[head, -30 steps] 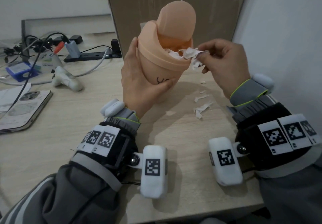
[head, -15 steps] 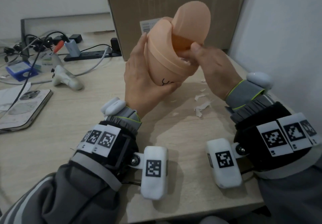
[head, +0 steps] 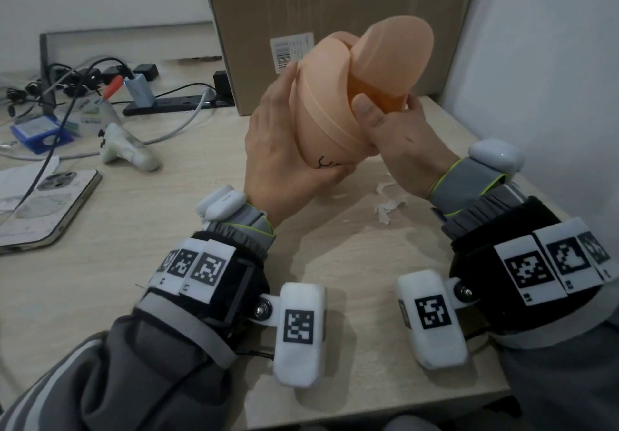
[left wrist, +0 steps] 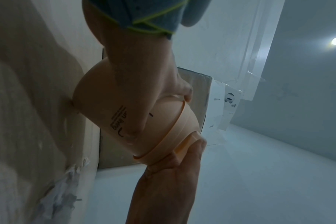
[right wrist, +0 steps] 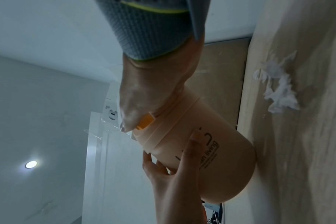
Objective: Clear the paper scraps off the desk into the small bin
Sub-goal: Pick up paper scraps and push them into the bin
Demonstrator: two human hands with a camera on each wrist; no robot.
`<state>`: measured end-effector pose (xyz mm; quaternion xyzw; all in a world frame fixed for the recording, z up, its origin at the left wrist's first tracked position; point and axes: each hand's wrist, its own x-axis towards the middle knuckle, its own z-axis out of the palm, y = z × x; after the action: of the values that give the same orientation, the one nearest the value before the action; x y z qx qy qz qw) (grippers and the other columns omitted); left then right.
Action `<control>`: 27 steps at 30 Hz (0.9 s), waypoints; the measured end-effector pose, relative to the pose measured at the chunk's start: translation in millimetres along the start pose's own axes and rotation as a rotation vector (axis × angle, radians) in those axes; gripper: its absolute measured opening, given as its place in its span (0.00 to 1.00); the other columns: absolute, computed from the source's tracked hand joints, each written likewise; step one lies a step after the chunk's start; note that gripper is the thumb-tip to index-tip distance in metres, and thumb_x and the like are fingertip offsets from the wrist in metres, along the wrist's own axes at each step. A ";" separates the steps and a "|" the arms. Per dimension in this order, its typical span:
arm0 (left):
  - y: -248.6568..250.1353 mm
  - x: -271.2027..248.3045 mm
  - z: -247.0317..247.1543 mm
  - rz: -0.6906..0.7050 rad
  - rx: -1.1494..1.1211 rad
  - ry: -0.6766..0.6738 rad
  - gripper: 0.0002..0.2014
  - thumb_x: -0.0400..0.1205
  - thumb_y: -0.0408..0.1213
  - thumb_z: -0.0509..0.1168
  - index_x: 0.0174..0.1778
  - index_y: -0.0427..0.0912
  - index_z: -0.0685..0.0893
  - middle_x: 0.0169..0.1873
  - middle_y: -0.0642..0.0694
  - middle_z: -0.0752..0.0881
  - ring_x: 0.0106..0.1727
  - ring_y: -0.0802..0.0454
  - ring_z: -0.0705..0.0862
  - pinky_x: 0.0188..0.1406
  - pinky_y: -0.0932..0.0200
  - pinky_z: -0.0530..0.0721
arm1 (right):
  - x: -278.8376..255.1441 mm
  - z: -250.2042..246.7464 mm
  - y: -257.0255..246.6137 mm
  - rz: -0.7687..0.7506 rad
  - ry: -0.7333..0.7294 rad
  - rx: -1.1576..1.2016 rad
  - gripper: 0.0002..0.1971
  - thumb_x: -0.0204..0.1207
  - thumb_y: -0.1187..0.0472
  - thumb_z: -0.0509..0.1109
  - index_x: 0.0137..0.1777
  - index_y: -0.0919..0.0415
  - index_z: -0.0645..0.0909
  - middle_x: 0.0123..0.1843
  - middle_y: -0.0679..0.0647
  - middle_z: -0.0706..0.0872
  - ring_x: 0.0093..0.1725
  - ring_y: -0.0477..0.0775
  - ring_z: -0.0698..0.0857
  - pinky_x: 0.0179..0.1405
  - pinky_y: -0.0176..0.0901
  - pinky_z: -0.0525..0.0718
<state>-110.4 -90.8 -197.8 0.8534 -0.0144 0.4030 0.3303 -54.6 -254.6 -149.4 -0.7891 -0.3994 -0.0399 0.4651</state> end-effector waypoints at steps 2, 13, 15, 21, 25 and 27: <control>0.9 -0.3 0.2 0.011 0.028 0.009 0.60 0.63 0.60 0.76 0.88 0.39 0.58 0.77 0.54 0.66 0.78 0.54 0.68 0.82 0.48 0.69 | -1.9 -1.0 -1.2 0.014 -0.031 0.017 0.23 0.86 0.50 0.51 0.36 0.64 0.74 0.42 0.43 0.74 0.77 0.52 0.68 0.82 0.61 0.49; -29.8 3.8 1.9 -0.290 -0.223 0.151 0.65 0.59 0.55 0.85 0.88 0.52 0.53 0.83 0.45 0.70 0.84 0.45 0.72 0.83 0.37 0.73 | 21.6 -26.1 43.0 0.294 0.406 0.303 0.34 0.86 0.47 0.45 0.26 0.61 0.82 0.19 0.50 0.84 0.19 0.44 0.80 0.19 0.30 0.72; -35.1 4.3 1.4 -0.357 -0.255 0.195 0.65 0.58 0.56 0.86 0.87 0.58 0.53 0.83 0.47 0.70 0.84 0.45 0.72 0.83 0.36 0.73 | 21.3 -31.0 51.7 0.511 0.218 0.228 0.35 0.84 0.43 0.44 0.25 0.61 0.79 0.17 0.51 0.83 0.15 0.45 0.78 0.14 0.32 0.68; -42.9 6.2 -3.1 -0.488 -0.285 0.293 0.66 0.57 0.60 0.83 0.88 0.58 0.51 0.84 0.48 0.70 0.83 0.46 0.73 0.82 0.37 0.75 | 5.8 -27.0 55.0 0.780 -0.481 0.173 0.37 0.82 0.37 0.44 0.29 0.64 0.80 0.25 0.60 0.86 0.19 0.50 0.84 0.15 0.29 0.71; -43.1 6.3 -3.9 -0.518 -0.279 0.300 0.66 0.57 0.60 0.82 0.87 0.60 0.50 0.84 0.49 0.70 0.83 0.45 0.73 0.81 0.36 0.75 | 4.7 -17.3 54.7 0.794 -0.663 0.245 0.33 0.82 0.38 0.45 0.40 0.64 0.83 0.33 0.61 0.89 0.27 0.53 0.88 0.19 0.32 0.79; -43.3 6.5 -4.7 -0.523 -0.279 0.311 0.65 0.57 0.60 0.82 0.87 0.61 0.50 0.83 0.49 0.70 0.82 0.45 0.74 0.81 0.36 0.75 | 6.6 -14.5 59.6 0.796 -0.608 0.326 0.31 0.83 0.40 0.46 0.45 0.63 0.84 0.34 0.60 0.89 0.30 0.53 0.89 0.21 0.33 0.80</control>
<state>-96.6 -52.7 -214.9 0.7029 0.2005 0.4242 0.5346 -5.8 -276.6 -180.2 -0.7731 -0.1867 0.4333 0.4239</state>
